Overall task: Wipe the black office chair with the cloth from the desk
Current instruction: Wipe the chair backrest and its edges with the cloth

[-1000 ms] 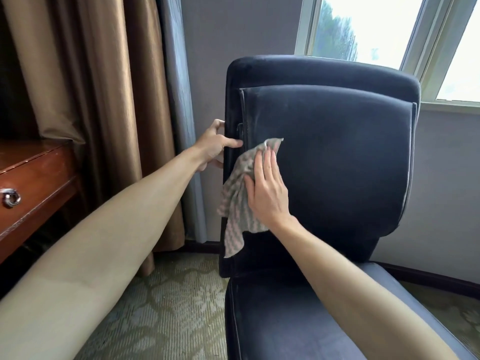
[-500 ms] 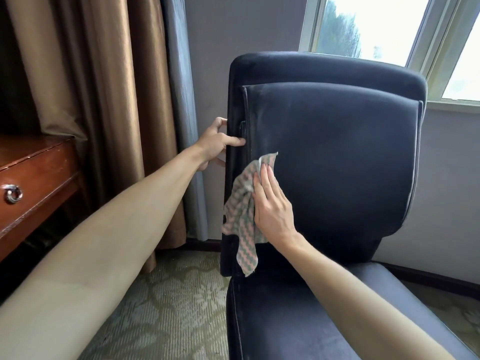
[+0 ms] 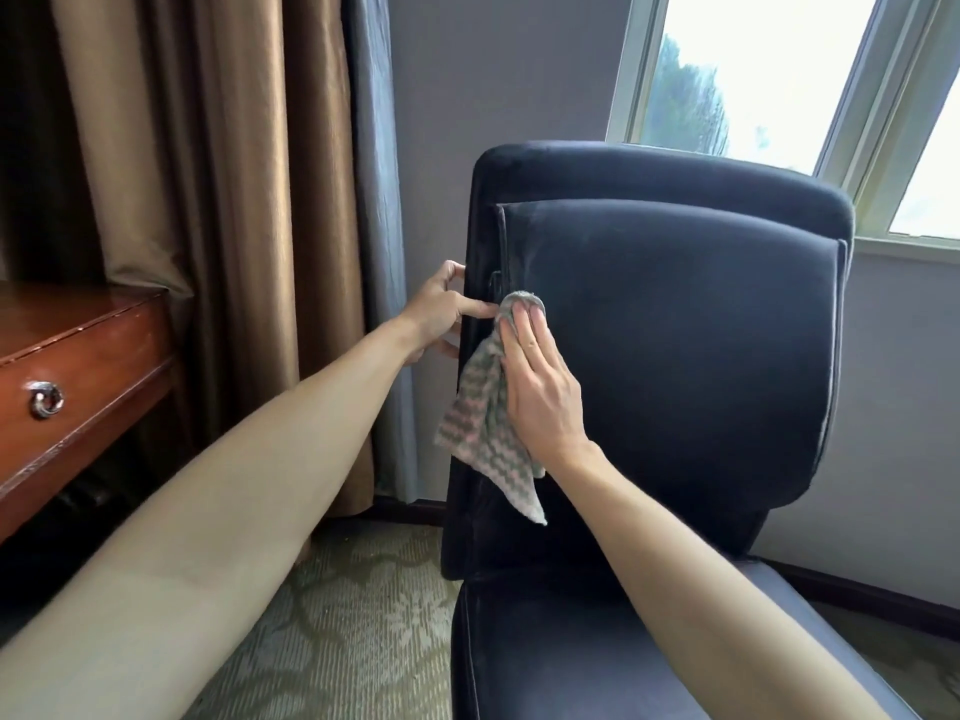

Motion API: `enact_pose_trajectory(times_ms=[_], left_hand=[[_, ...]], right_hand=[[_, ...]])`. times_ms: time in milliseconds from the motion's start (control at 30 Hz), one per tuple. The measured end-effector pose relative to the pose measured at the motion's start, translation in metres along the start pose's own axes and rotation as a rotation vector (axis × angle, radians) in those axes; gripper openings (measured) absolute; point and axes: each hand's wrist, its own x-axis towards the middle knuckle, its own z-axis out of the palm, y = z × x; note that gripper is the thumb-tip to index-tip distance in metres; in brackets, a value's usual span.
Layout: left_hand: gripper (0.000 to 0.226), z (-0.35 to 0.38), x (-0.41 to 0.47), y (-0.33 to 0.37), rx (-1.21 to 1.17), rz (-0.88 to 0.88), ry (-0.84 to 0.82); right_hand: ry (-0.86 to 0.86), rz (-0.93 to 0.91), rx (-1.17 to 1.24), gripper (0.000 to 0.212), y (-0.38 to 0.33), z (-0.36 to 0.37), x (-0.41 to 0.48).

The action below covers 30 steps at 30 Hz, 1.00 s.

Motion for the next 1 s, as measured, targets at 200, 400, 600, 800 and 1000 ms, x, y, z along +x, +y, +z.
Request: enact_pose_trajectory(times_ms=[200,400,600,800,1000], left_hand=[[0.037,0.001,0.001,-0.006,-0.019,0.016,0.018],[0.035,0.004,-0.001,-0.006,-0.047,0.034,0.033],[0.034,0.008,0.001,-0.008,-0.056,0.033,0.052],[0.032,0.009,0.000,-0.007,0.004,0.060,0.090],[0.035,0.007,-0.001,-0.008,-0.058,0.032,0.060]], right_hand=[[0.002,0.010,-0.003,0.040,-0.004,0.003,-0.069],[-0.094,0.040,-0.024,0.047,-0.014,-0.004,-0.129],[-0.017,0.094,0.001,0.044,-0.013,0.001,-0.074],[0.059,0.009,-0.068,0.043,-0.007,0.005,-0.004],[0.023,-0.059,-0.055,0.042,-0.005,0.008,-0.059]])
